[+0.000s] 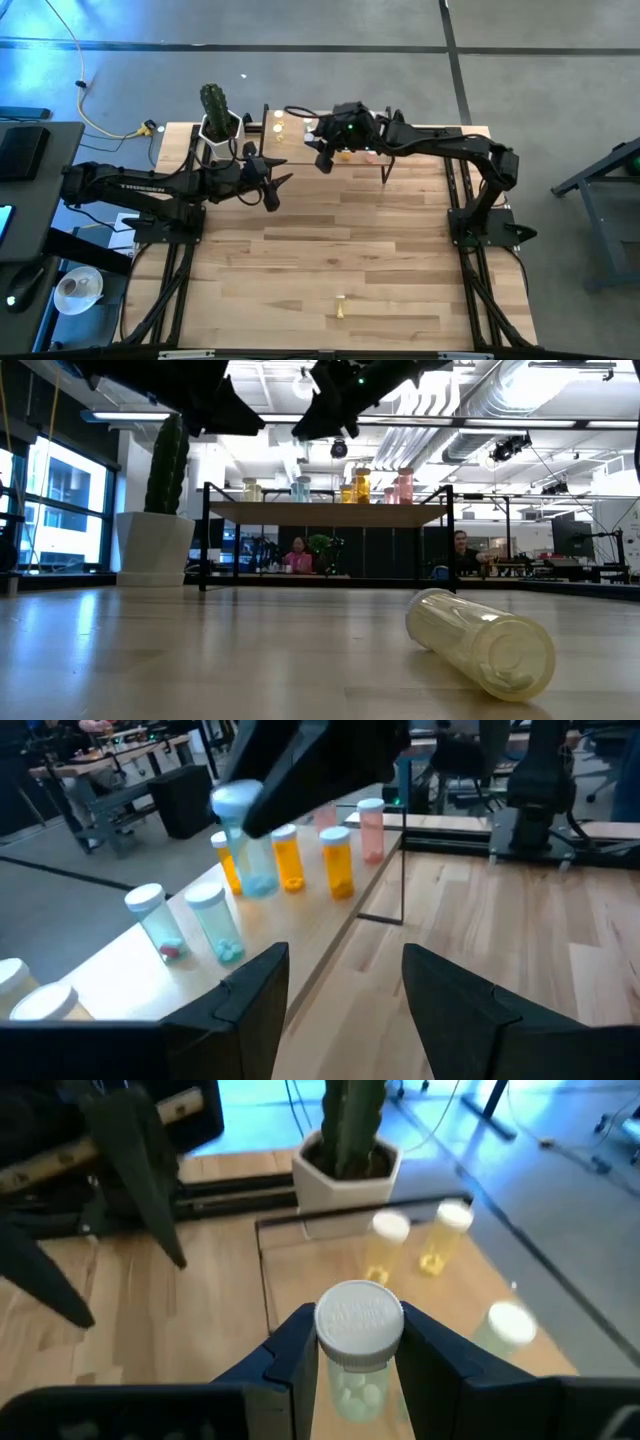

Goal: Pick and place medicine bottles onto shelf by color
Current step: Put the blue pill bottle on the shelf aligned with other blue pill bottles

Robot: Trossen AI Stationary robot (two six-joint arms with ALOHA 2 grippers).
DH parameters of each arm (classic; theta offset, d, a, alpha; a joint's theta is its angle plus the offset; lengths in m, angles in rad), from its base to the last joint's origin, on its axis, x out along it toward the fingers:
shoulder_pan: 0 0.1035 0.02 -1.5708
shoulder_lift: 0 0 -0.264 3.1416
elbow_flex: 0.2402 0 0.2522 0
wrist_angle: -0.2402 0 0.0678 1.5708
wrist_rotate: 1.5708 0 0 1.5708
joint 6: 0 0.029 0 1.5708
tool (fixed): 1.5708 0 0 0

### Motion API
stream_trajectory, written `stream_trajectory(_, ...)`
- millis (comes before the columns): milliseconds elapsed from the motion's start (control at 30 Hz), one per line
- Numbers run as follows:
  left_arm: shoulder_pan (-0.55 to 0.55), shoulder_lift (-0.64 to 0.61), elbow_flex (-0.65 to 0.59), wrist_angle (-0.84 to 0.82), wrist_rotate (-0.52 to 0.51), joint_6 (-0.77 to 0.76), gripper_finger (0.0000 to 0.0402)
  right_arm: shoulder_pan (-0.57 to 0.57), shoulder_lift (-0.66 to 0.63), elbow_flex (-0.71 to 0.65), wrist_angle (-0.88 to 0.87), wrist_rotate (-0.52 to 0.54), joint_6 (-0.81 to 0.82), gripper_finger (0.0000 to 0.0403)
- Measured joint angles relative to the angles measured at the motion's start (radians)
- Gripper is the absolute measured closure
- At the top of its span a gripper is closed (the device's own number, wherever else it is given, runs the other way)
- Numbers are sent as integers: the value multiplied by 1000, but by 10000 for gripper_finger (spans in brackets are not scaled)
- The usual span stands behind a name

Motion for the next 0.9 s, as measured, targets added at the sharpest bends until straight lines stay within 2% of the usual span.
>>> stream_trajectory(267,0,0,0,-9,0,0,218,37,-3,0,-117,0,36,304)
stream_trajectory(533,0,0,0,-4,-5,-3,218,107,-44,0,-198,13,-19,304)
stream_trajectory(733,0,0,0,-5,-21,-3,218,120,-66,0,-288,13,-58,304)
stream_trajectory(800,1,0,0,-7,-23,0,218,119,-68,-27,-287,-8,-65,304)
stream_trajectory(900,6,0,0,-8,-24,-1,218,115,-84,-138,-232,-48,-61,304)
